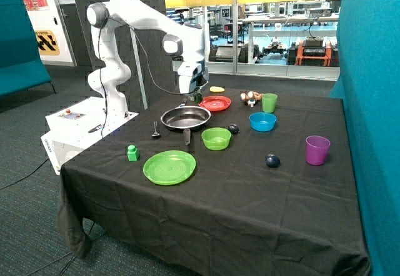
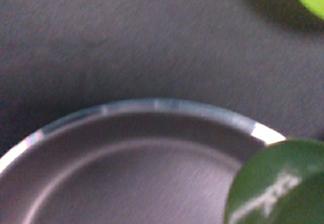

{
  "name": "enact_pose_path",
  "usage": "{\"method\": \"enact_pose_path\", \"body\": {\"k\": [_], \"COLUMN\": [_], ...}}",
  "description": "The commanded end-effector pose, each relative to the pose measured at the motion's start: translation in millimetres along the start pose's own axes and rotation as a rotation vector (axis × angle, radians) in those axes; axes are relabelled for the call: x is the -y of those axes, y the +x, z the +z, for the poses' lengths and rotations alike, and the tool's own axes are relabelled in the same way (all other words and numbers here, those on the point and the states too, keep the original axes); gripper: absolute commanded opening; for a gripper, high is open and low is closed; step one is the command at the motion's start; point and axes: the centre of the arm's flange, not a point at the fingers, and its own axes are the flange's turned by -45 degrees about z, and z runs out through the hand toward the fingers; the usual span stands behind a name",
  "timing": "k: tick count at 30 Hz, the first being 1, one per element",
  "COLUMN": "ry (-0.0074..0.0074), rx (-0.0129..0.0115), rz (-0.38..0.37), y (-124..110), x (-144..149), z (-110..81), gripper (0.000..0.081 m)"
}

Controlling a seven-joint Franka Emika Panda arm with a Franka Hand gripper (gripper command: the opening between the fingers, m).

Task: Cook the capsicum and place it on a plate

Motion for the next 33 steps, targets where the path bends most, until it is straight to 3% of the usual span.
{"method": "enact_pose_path", "body": {"k": [1,8,16,33], "ry": [-0.001,-0.001,-0.001,-0.001], "rx": [-0.0002,-0.0002,-0.0002,-0.0002], "rz": [-0.011,-0.016,0.005,0.048], "y": [-34.0,-48.0,-54.0,-66.3], "x": [30.1,43.6,50.3,41.9], "z": [-1.5,8.5,34.9,77.0], "gripper": [0.0,0.0,0.0,0.0]}}
